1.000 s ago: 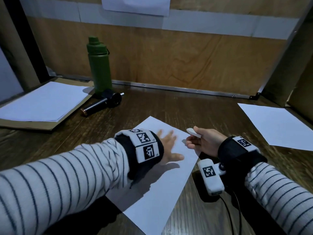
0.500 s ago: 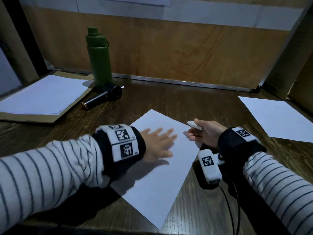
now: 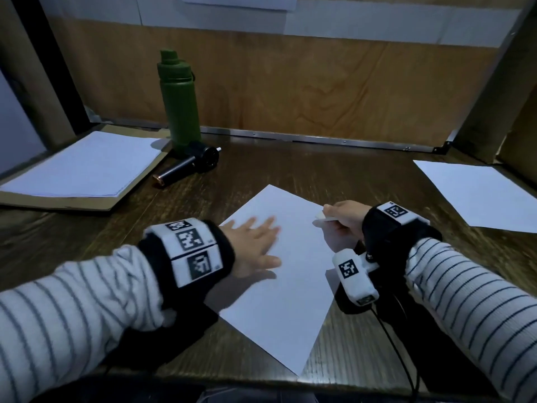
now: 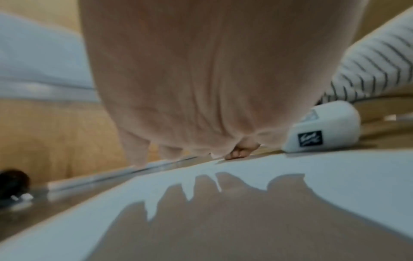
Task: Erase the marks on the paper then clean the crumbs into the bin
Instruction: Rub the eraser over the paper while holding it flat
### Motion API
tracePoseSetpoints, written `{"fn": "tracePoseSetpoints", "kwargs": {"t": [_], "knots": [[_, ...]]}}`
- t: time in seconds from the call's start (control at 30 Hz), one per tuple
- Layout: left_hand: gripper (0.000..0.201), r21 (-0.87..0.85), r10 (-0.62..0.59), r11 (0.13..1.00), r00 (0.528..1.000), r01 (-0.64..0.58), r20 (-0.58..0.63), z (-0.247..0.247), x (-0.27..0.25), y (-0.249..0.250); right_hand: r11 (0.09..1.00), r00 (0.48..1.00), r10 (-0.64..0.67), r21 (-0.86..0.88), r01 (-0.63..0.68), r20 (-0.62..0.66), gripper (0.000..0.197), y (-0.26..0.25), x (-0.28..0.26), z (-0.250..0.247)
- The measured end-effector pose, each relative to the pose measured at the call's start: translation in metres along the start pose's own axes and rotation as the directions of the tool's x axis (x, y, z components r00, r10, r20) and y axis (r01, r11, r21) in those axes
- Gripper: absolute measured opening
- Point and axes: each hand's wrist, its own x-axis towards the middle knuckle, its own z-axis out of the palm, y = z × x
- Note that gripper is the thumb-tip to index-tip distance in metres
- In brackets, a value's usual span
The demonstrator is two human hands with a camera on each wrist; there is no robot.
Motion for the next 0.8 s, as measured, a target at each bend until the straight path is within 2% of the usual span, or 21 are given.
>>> {"fn": "tracePoseSetpoints", "kwargs": {"t": [0.07,0.1,0.13,0.17,0.23,0.3,0.33,0.37,0.4,0.47,0.5,0.53,0.57,0.6,0.67,0.7,0.73,0.77,0.8], "knots": [[0.065,-0.032,0.189,0.981,0.982,-0.189,0.004,-0.002,0.005,0.019,0.990,1.000,0.006,-0.140,-0.006,0.001,0.041,-0.002,0.002,0.002],[0.063,-0.028,0.233,0.972,0.972,-0.232,0.019,-0.001,0.006,0.023,0.981,1.000,0.011,-0.193,-0.011,0.002,0.040,-0.002,0.002,0.002],[0.063,-0.028,0.227,0.974,0.973,-0.226,0.043,0.000,0.009,0.022,0.974,1.000,0.014,-0.227,-0.013,0.002,0.038,-0.002,0.003,0.003],[0.065,-0.043,0.168,0.985,0.984,-0.166,0.052,0.003,0.011,0.017,0.970,1.000,0.012,-0.244,-0.010,0.006,0.036,-0.001,0.004,0.003],[0.076,-0.078,-0.113,0.990,0.993,0.114,0.028,0.006,0.007,0.000,0.966,1.000,0.006,-0.257,-0.002,0.015,0.033,-0.001,0.005,0.002],[0.083,-0.028,-0.347,0.937,0.937,0.348,0.027,0.003,0.001,-0.017,0.966,1.000,0.000,-0.260,0.005,0.019,0.034,0.001,0.008,0.001],[0.085,-0.017,-0.390,0.921,0.921,0.390,0.016,0.002,0.001,-0.021,0.964,1.000,0.000,-0.265,0.005,0.017,0.036,0.002,0.010,0.001],[0.086,-0.029,-0.381,0.924,0.925,0.380,-0.014,0.001,0.002,-0.021,0.961,1.000,0.001,-0.275,0.003,0.014,0.037,0.002,0.012,0.001],[0.086,-0.037,-0.316,0.949,0.948,0.314,-0.048,0.000,0.006,-0.019,0.959,1.000,0.004,-0.284,0.000,0.011,0.038,0.002,0.014,0.000],[0.076,-0.045,-0.062,0.997,0.997,0.060,-0.048,-0.002,0.015,-0.008,0.955,1.000,0.009,-0.295,-0.004,0.016,0.039,0.003,0.016,0.001],[0.072,-0.059,0.037,0.997,0.999,-0.039,-0.025,-0.002,0.017,0.000,0.954,1.000,0.012,-0.301,-0.006,0.019,0.040,0.003,0.017,0.000],[0.070,-0.083,0.080,0.993,0.997,-0.079,0.000,0.000,0.022,0.001,0.951,1.000,0.012,-0.310,-0.005,0.020,0.040,0.003,0.017,0.000],[0.072,-0.117,0.054,0.992,0.998,-0.053,0.007,0.002,0.024,0.000,0.948,1.000,0.008,-0.317,-0.001,0.021,0.040,0.002,0.017,0.000],[0.078,-0.148,-0.037,0.988,0.999,0.037,-0.001,0.007,0.030,-0.008,0.947,1.000,0.006,-0.321,0.003,0.025,0.041,0.002,0.016,0.000],[0.090,-0.191,-0.292,0.940,0.956,0.284,-0.015,0.010,0.030,-0.023,0.941,1.000,0.005,-0.339,0.005,0.030,0.041,0.002,0.016,-0.001],[0.093,-0.166,-0.353,0.923,0.935,0.346,-0.014,0.011,0.027,-0.028,0.938,1.000,0.006,-0.346,0.005,0.030,0.039,0.002,0.015,-0.001],[0.093,-0.099,-0.338,0.937,0.941,0.334,-0.031,0.010,0.022,-0.029,0.939,1.000,0.008,-0.343,0.002,0.027,0.038,0.001,0.015,-0.001],[0.089,-0.009,-0.249,0.969,0.968,0.249,-0.044,0.008,0.014,-0.024,0.942,1.000,0.015,-0.335,-0.005,0.026,0.038,0.002,0.016,-0.002],[0.082,0.062,-0.104,0.992,0.993,0.107,-0.055,0.007,0.006,-0.016,0.944,0.999,0.020,-0.329,-0.011,0.025,0.039,0.002,0.016,-0.002]]}}
